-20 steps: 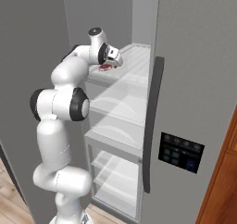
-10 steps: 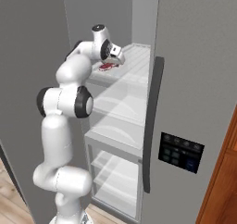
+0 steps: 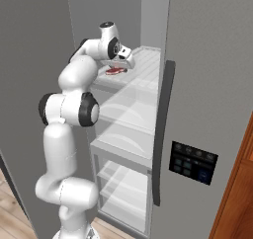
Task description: Take the cheese, steak, and broccoli from the fridge and place them on the plate on the dining counter to create an appetizer plate.
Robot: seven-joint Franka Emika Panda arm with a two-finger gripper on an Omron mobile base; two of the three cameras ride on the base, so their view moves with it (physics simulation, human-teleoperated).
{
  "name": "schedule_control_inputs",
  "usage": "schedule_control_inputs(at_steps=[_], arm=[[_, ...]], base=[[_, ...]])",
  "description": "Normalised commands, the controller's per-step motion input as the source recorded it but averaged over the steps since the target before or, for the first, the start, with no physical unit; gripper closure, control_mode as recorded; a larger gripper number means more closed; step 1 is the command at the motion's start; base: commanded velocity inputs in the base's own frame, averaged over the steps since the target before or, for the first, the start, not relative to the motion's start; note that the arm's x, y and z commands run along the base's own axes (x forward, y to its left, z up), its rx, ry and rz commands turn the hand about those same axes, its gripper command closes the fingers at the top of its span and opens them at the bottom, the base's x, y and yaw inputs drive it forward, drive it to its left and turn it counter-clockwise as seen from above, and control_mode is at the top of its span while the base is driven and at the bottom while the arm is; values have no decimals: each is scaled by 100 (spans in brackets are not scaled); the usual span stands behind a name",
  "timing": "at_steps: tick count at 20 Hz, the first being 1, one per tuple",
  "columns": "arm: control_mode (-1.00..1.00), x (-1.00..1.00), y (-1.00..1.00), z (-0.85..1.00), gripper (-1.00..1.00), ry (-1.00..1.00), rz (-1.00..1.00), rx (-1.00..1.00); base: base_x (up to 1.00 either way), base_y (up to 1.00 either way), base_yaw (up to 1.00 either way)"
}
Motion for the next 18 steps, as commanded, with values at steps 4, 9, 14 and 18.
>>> schedule_control_inputs(at_steps=[4,9,14,18], arm=[[-100,-100,-22,0,100,-18,0,4],[-100,-100,-2,4,100,-33,0,0],[-100,-100,0,0,100,-25,0,0],[-100,-100,0,1,100,-12,0,0]], base=[[0,0,0],[0,0,0],[0,0,0],[0,0,0]])
